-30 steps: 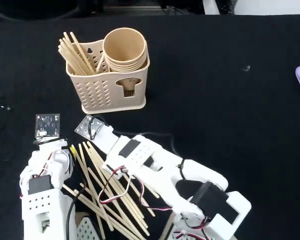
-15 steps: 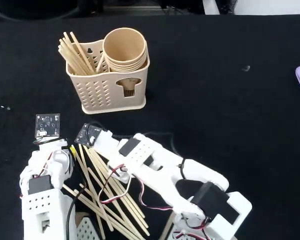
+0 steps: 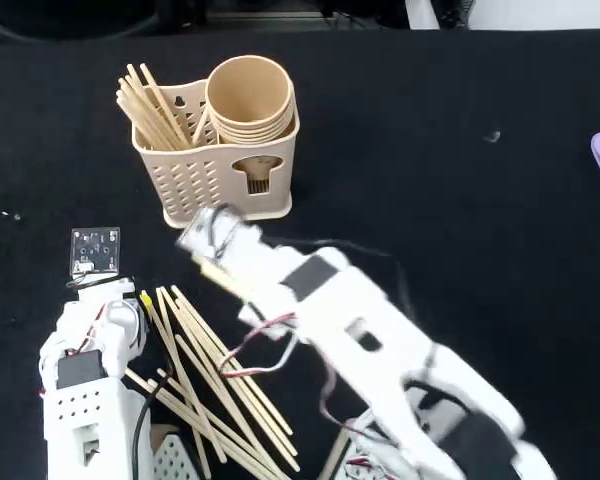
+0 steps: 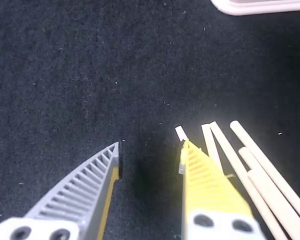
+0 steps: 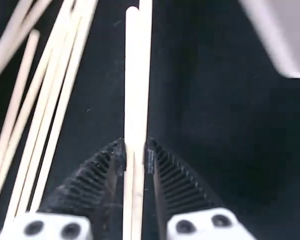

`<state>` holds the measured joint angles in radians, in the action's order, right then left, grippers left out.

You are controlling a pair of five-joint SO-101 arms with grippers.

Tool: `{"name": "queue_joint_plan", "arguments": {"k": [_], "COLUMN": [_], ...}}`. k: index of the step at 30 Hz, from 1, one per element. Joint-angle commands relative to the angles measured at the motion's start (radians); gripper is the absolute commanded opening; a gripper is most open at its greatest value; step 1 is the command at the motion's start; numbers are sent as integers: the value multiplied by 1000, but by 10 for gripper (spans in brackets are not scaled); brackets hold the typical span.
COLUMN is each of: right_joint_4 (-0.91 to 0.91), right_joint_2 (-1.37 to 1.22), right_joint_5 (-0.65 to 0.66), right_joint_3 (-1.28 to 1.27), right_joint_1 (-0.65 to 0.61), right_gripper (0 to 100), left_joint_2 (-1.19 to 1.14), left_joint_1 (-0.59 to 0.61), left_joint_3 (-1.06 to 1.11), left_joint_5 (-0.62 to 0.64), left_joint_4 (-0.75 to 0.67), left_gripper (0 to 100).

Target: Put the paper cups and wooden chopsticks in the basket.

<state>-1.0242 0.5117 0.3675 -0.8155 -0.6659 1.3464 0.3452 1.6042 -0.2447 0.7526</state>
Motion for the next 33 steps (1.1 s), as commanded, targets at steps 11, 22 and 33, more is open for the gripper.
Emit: {"name": "queue_joint_plan", "arguments": {"k": [11,22,33], "right_joint_4": [532,1026,1028], "right_joint_2": [337,-145,-443], "right_joint_5": [-304,-315,-313], "right_joint_3": [404,573,690], "right_joint_1": [11,35,78], "right_gripper": [11,11,11], "left_joint_2": [11,11,11], "left_joint_1": [2,2,2], "left_joint_3": [-15,-13,-13], "left_joint_5": [6,6,6], "left_joint_4": [-18,-18,-18], "left_gripper": [202,202,202]}}
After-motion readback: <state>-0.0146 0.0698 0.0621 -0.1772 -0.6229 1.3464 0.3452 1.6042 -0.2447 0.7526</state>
